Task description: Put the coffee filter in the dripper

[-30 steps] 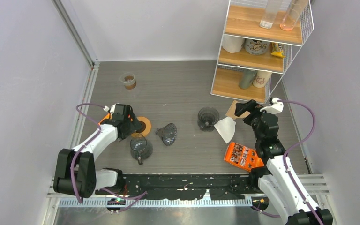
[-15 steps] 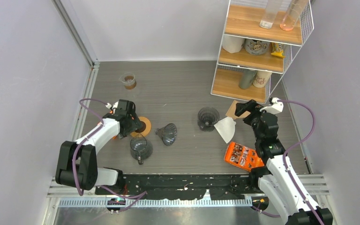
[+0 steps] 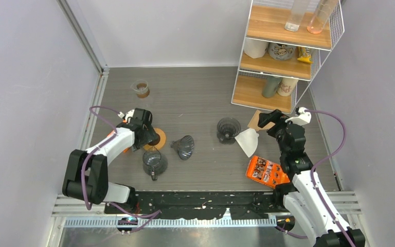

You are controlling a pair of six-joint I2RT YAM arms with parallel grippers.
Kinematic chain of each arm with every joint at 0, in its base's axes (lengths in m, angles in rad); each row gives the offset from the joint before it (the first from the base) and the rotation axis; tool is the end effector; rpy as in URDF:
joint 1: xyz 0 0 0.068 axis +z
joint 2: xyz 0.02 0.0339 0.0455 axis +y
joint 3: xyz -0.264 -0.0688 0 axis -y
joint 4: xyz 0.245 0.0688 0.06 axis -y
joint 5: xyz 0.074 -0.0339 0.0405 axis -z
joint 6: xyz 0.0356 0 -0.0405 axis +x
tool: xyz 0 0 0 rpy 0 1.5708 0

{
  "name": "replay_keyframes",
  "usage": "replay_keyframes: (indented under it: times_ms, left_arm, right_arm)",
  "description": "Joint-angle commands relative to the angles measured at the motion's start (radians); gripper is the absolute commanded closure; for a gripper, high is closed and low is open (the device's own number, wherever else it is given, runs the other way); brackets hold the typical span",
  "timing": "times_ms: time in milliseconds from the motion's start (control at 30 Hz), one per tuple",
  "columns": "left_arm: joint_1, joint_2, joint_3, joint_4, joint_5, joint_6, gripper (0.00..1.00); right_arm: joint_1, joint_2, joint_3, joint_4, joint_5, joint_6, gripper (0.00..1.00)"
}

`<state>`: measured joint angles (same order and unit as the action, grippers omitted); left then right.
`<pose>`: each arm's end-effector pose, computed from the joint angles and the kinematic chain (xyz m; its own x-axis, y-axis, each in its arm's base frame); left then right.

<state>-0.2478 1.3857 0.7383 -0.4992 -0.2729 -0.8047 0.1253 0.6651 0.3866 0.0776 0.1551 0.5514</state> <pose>0.2424 -0.0514 0.1744 -0.7053 -0.5374 -0.4624 -0.5475 0.8272 -0.1263 0.1706 0.0160 0.2450 -0.1547 0.5022 -0.8508 0.1265 0.8641 0.4871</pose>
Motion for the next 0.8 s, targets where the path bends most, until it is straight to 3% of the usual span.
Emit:
replay_keyframes:
  times_ms: [0,400,600,767]
  left_arm:
    - [-0.038,0.087,0.018,0.177,0.159,-0.034,0.23]
    - [-0.068,0.165,0.086,0.211,0.185,-0.011,0.37]
    - [-0.068,0.209,0.092,0.196,0.189,-0.035,0.39]
    - [-0.068,0.226,0.109,0.179,0.211,-0.039,0.53]
  right_arm:
    - [0.004,-0.025,0.002,0.02,0.019,-0.015,0.05]
    - [0.004,-0.044,-0.006,0.016,0.051,-0.027,0.04]
    - [0.004,-0.046,-0.006,0.016,0.063,-0.034,0.05]
    - [0.004,-0.045,-0.012,0.025,0.075,-0.034,0.05]
